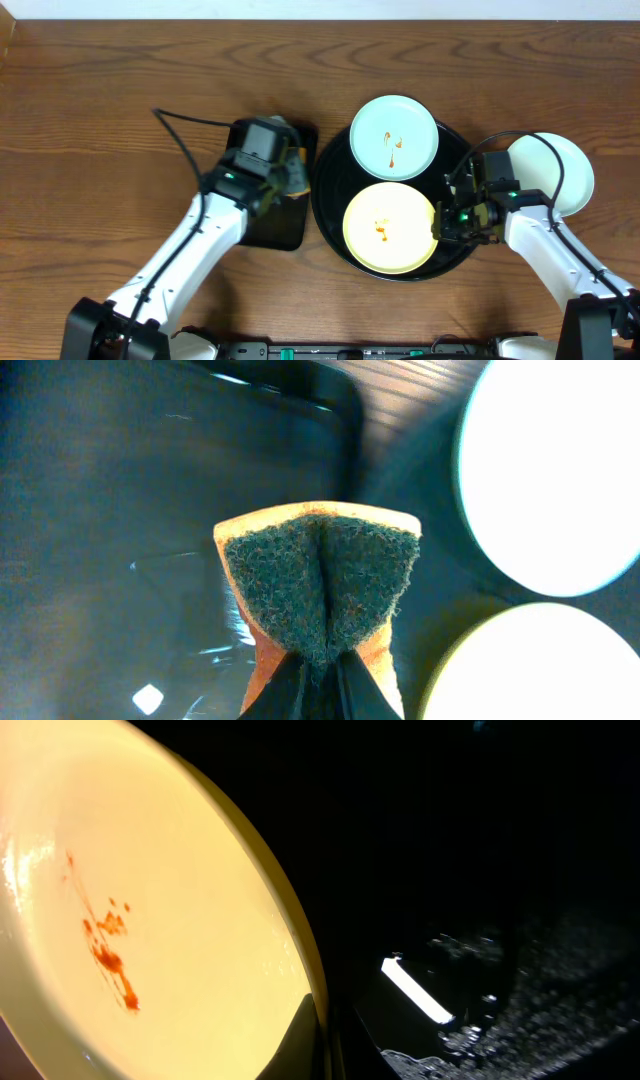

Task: Clean dirty plates on tray and stack at the side
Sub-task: 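Grip the rim of the yellow plate with the right gripper, then scrub the yellow plate with the sponge in the left gripper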

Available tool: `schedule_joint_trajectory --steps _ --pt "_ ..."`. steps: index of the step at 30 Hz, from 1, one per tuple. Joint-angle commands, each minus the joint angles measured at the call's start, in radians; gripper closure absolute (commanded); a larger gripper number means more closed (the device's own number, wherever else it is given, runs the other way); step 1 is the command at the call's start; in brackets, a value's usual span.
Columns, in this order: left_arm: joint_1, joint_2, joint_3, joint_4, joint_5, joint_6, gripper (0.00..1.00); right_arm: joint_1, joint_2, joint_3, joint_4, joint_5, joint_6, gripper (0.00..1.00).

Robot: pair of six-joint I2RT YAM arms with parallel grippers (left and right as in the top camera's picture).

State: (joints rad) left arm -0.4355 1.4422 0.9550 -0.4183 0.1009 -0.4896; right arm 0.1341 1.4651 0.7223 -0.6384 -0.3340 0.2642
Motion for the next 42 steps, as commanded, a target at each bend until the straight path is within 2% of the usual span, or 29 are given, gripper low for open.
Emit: schedule_joint_trajectory --steps 1,4,11,21,27,36,42 --pt "-0.082 0.014 0.005 0.018 0.045 -0.004 0.92 0.044 -0.006 -0.007 0.011 0.051 0.074 0.99" --pt "-0.165 0.039 0.005 0.04 0.045 -0.013 0.92 0.066 -0.006 -0.006 0.011 0.119 0.129 0.99" --pt "-0.336 0.154 0.005 0.122 0.046 -0.085 0.92 0.092 -0.006 -0.007 0.018 0.12 0.132 0.99" --pt "-0.485 0.272 0.005 0.237 0.049 -0.092 0.92 0.135 -0.006 -0.007 0.017 0.12 0.133 0.99" --pt "-0.48 0.319 0.005 0.233 0.032 -0.087 0.92 0.137 -0.006 -0.006 0.01 0.12 0.151 0.99" --pt "-0.396 0.323 0.005 0.239 -0.197 -0.087 0.92 0.142 -0.006 -0.007 -0.017 0.12 0.15 0.99" --pt "-0.318 0.323 0.005 0.277 -0.217 -0.076 0.92 0.174 -0.006 -0.007 -0.023 0.12 0.15 0.99"
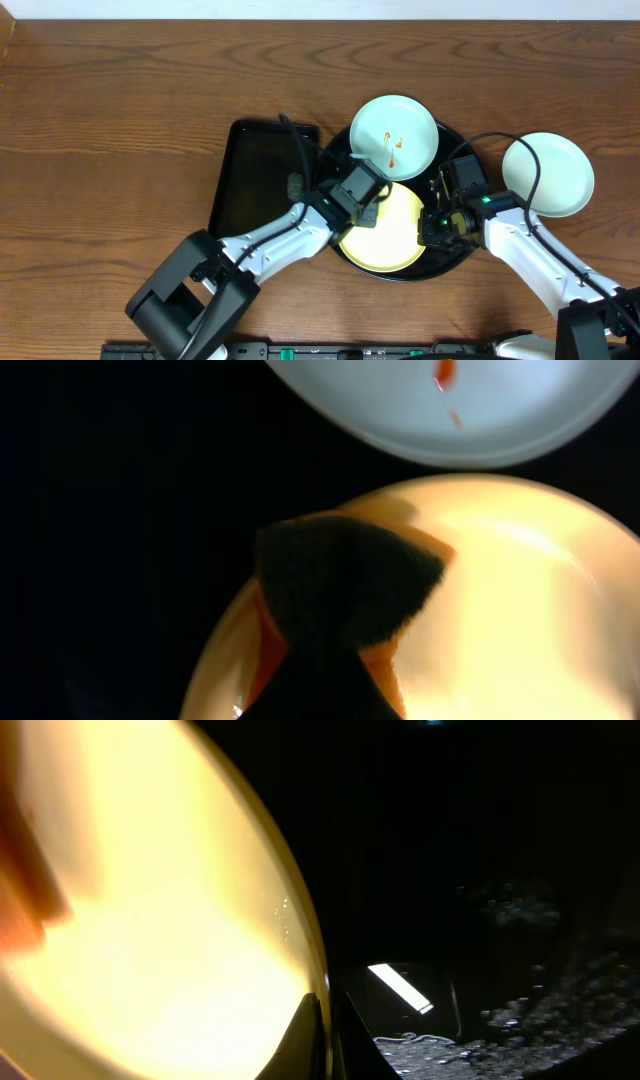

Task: Clean dirty plates on tray and stack at the side
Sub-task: 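Scrub the yellow plate with the sponge in the left gripper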

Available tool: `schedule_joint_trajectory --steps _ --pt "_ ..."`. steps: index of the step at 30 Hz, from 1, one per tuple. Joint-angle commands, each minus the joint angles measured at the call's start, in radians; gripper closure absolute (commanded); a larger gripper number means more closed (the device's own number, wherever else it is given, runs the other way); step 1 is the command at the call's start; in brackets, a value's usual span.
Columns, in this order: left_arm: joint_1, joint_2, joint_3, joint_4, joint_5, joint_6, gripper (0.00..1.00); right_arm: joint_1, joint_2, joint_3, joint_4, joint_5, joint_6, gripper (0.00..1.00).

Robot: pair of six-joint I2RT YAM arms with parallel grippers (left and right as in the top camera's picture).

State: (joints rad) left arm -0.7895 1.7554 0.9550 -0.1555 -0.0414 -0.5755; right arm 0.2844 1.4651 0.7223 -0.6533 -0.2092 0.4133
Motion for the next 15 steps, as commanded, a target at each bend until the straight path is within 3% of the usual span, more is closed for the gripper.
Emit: schedule_joint_trajectory --steps 1,15 --pt "0.047 0.01 0.005 0.015 -0.074 0.01 0.92 0.026 -0.006 -0.007 -0.008 -0.005 0.001 0.99" --pt "0.079 -0.196 0.005 -0.115 0.026 0.014 0.92 0.028 -0.006 -0.007 -0.009 0.026 0.013 0.99"
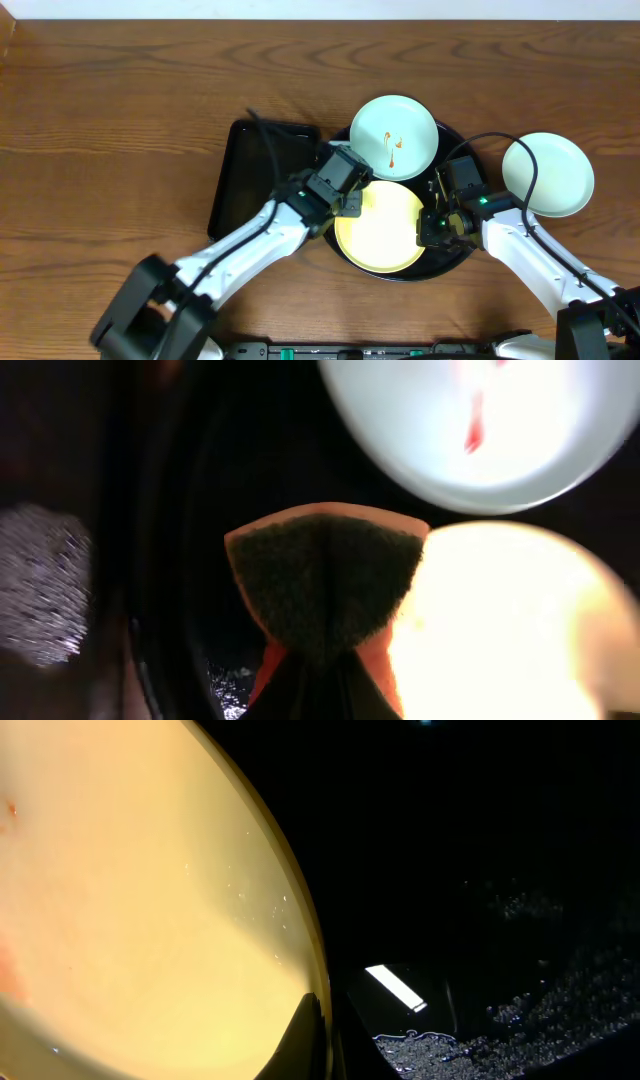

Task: Clean dirty plates on tray and stack at the side
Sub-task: 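Scrub the yellow plate with the sponge in the left gripper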

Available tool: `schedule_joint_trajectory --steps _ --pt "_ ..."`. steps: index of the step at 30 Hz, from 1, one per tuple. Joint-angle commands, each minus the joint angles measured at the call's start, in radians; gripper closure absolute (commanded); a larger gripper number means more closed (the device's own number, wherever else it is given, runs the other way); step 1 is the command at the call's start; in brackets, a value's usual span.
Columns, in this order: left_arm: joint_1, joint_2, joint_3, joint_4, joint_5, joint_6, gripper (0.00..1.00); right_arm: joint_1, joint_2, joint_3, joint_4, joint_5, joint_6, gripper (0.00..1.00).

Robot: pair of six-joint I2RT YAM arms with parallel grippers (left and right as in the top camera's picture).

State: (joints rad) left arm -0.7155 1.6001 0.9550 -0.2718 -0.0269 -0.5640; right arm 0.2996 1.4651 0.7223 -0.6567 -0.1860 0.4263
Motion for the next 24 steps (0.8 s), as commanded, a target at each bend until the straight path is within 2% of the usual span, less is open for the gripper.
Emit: schedule_joint_trajectory --steps 1,14,18,24 --pt "0.005 -0.042 0.005 0.01 0.021 -0.01 0.92 0.013 -0.006 -0.006 -0.006 0.002 0.0 0.99" --pt "-0.108 0.126 0.005 0.145 0.154 -0.024 0.92 0.013 -0.006 -0.007 -0.009 0.002 0.0 0.99" --pt "-0.12 0.171 0.005 0.14 0.117 0.008 0.92 0.013 -0.006 -0.007 -0.01 0.002 0.0 0.99" --pt "-0.089 0.183 0.005 0.073 -0.064 0.084 0.92 0.014 -0.006 -0.007 -0.016 0.002 0.0 0.99"
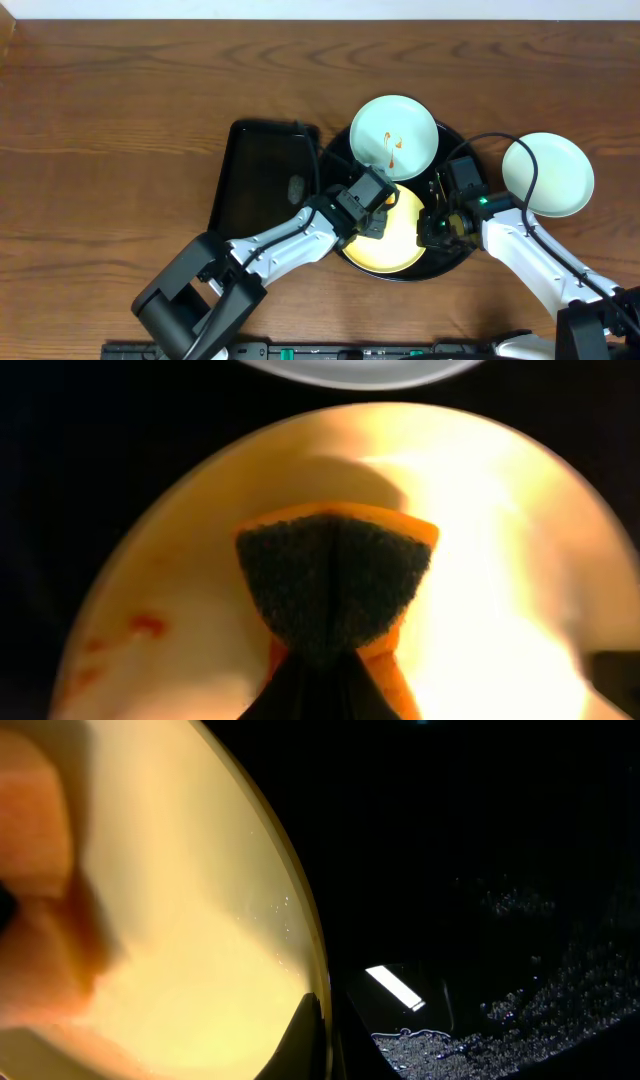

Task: Clean dirty plates on tray and stack at the side
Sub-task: 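Scrub the yellow plate with the sponge in the left gripper, then return the sponge to the black tray and lift the yellow plate rightward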

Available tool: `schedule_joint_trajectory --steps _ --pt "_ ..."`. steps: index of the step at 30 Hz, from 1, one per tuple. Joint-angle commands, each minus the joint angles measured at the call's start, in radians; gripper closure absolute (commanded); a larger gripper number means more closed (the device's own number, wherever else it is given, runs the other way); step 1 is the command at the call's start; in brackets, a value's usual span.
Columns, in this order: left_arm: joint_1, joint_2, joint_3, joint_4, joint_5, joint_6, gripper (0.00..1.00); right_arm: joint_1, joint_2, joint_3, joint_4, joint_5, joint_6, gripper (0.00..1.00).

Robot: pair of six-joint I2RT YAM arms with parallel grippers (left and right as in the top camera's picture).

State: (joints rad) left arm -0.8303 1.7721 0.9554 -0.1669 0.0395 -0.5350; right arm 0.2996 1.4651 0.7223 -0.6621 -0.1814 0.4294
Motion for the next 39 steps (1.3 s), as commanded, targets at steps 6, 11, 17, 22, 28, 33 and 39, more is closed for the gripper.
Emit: schedule_joint_trajectory --steps 6,11,17,22,28,33,39 --pt "0.079 0.011 0.004 -0.087 -0.164 0.094 0.92 0.014 -0.006 -0.007 -0.011 -0.003 -0.003 0.99" --pt "0.103 -0.022 0.007 -0.119 -0.163 0.095 0.93 0.014 -0.006 -0.007 -0.014 -0.003 -0.003 0.99" --pt "0.114 -0.169 0.009 -0.17 -0.163 0.097 0.92 0.013 -0.006 -0.007 -0.014 -0.002 -0.003 0.99" --pt "0.147 -0.283 0.009 -0.232 -0.163 0.097 0.92 0.013 -0.006 -0.006 -0.006 -0.002 -0.003 0.99" --pt "0.242 -0.32 0.009 -0.298 -0.164 0.097 0.92 0.013 -0.023 0.011 0.003 0.05 -0.004 0.99" --pt "0.345 -0.32 0.009 -0.304 -0.129 0.093 0.92 0.013 -0.089 0.06 0.006 0.179 -0.043 0.99" --pt "0.456 -0.319 0.009 -0.293 -0.043 0.093 0.92 0.021 -0.193 0.104 0.06 0.364 -0.192 0.99"
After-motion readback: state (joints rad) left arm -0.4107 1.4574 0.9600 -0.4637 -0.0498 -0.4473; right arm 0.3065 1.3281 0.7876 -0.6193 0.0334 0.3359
